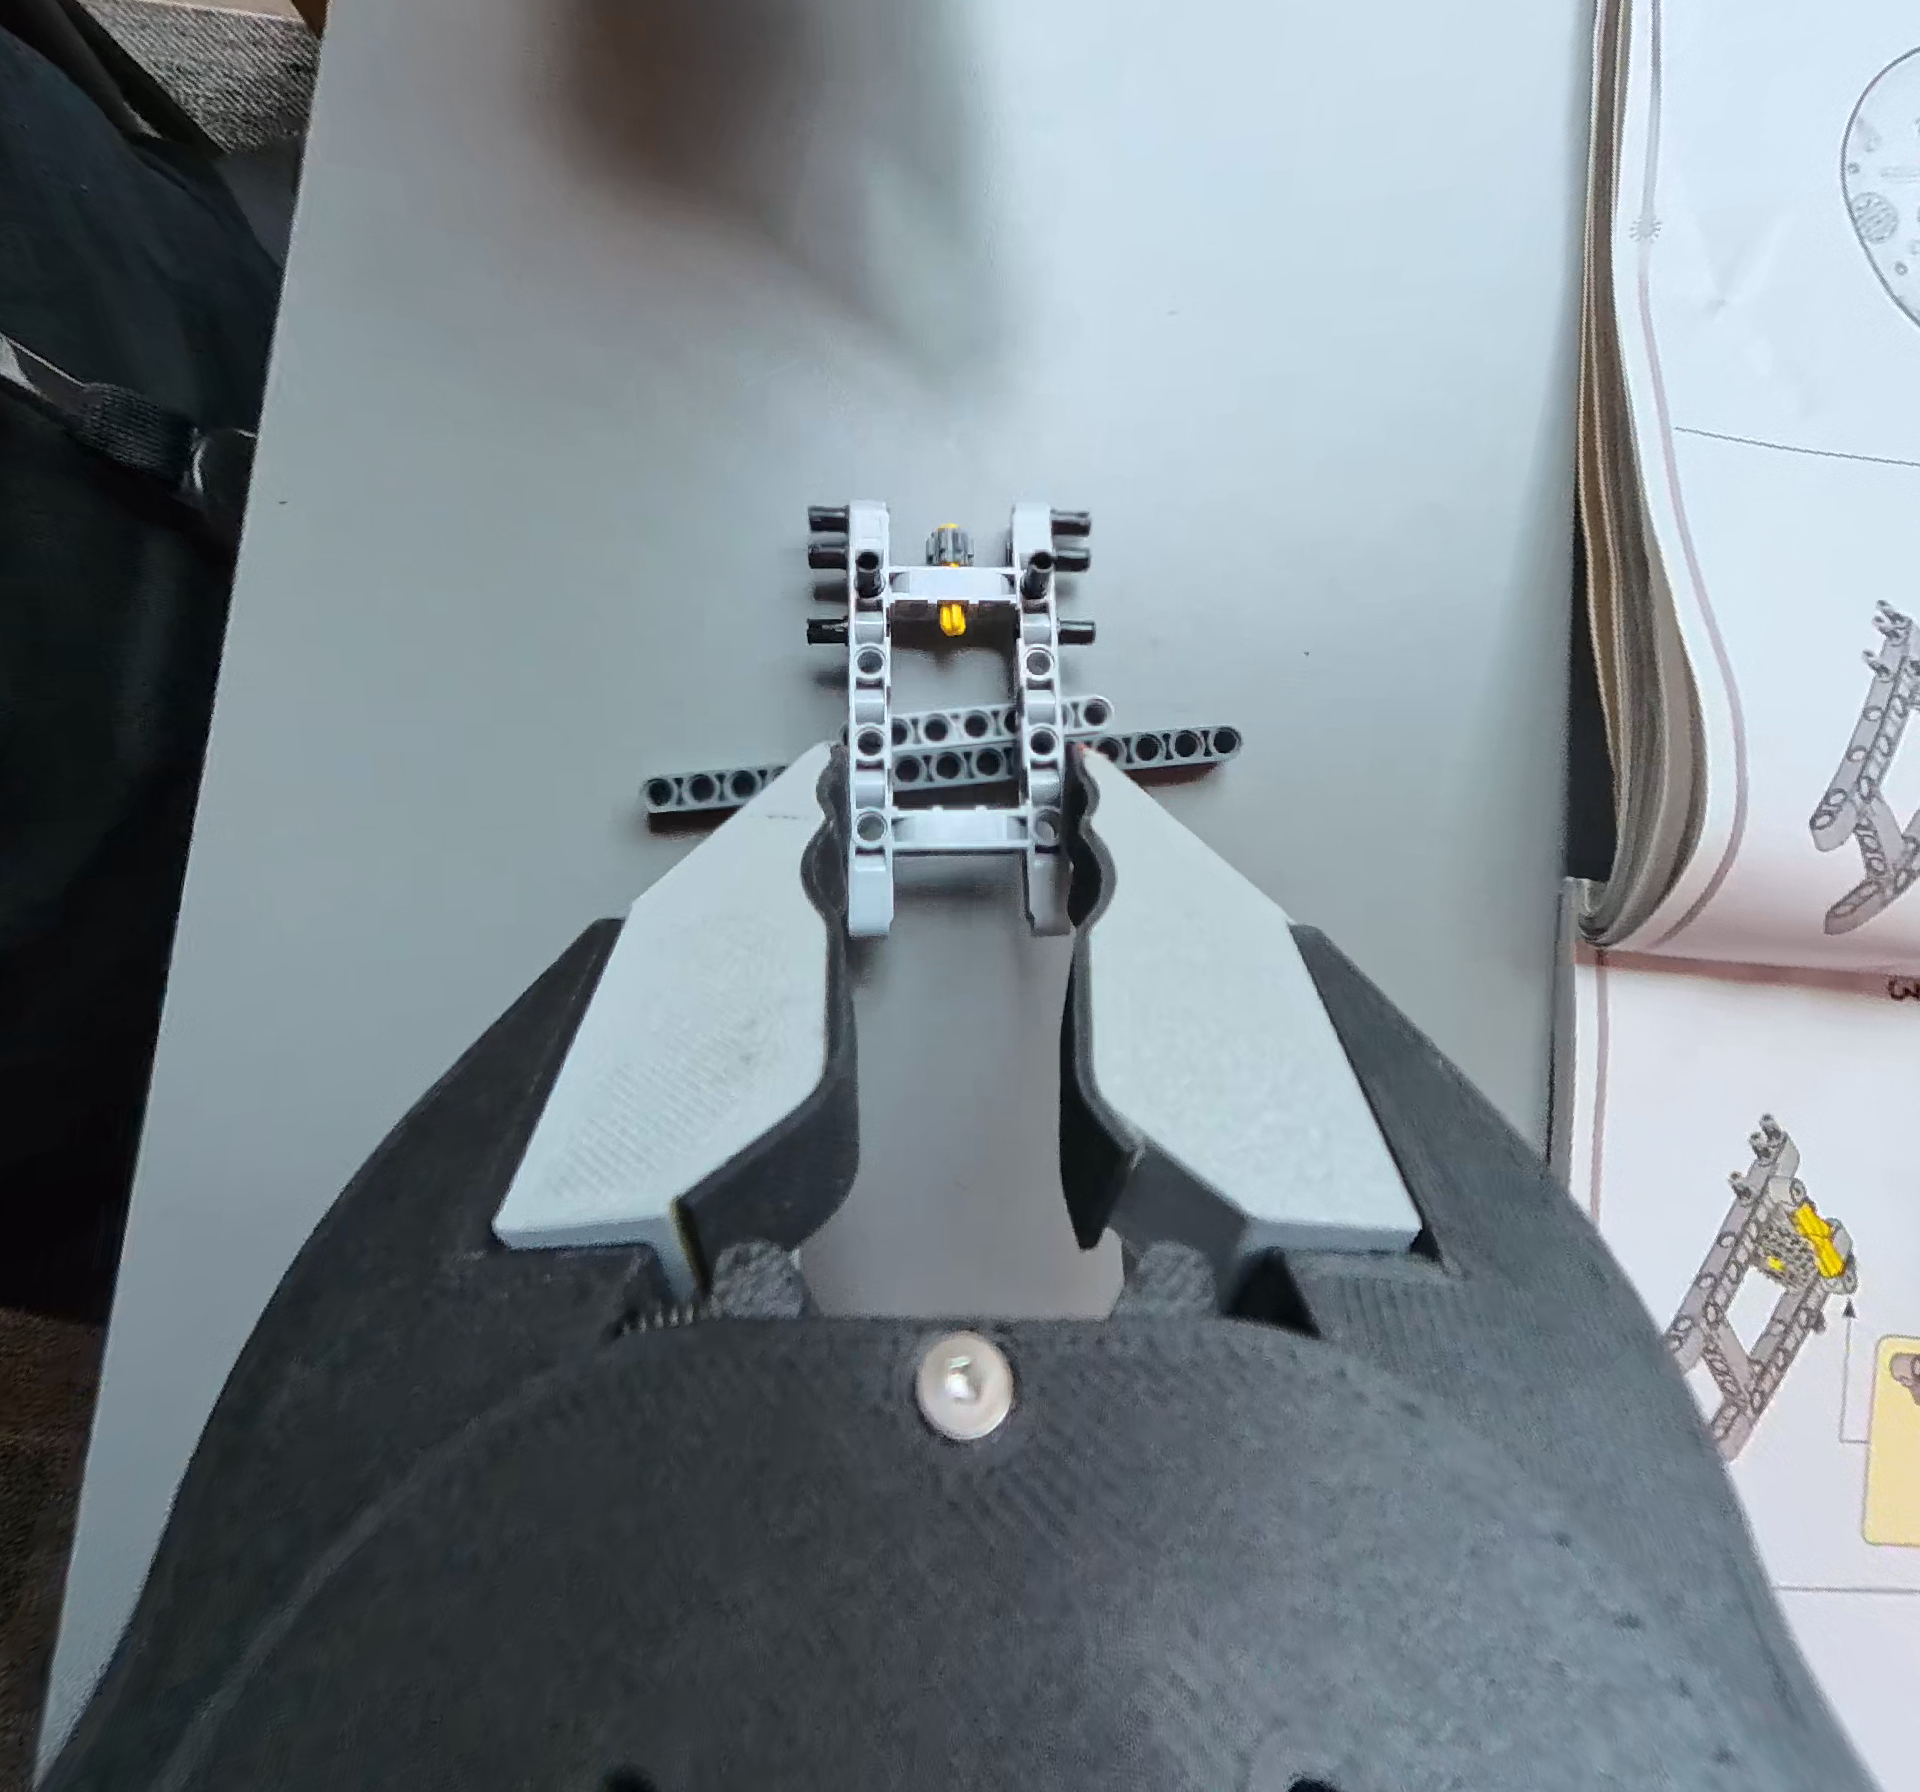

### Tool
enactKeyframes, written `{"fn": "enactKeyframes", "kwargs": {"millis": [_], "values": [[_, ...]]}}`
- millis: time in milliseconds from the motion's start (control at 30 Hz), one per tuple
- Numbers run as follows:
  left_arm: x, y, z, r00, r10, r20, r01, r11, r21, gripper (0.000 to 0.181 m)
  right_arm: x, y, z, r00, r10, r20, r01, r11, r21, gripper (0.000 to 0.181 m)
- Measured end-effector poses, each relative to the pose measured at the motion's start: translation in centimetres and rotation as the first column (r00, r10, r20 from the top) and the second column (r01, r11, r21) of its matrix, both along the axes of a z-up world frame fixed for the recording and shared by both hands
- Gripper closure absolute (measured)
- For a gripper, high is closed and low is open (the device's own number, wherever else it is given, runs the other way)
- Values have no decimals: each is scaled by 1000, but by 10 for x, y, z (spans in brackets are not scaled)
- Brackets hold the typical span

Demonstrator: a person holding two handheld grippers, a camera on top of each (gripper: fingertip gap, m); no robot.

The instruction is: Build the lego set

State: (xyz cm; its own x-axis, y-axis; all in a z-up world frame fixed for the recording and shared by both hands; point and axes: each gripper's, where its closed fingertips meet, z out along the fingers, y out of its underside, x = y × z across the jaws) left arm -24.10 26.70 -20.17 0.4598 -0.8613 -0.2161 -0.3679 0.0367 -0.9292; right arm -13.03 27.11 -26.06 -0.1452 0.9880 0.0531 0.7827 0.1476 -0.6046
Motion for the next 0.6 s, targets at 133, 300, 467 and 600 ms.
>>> {"fn": "enactKeyframes", "kwargs": {"millis": [133,300,467,600], "values": [[0,0,0,1000,0,-1,0,1000,0,163,2,1,7,1000,3,-25,-3,1000,9,143],[0,0,0,1000,0,-3,0,1000,-1,163,8,3,3,999,-3,-41,2,1000,-18,143],[0,0,-1,1000,1,-3,-1,1000,-2,163,10,3,-9,1000,-10,-15,9,1000,-24,134],[0,0,-1,1000,1,-3,-1,1000,-4,163,8,4,-6,999,-8,-33,7,1000,-19,133]]}}
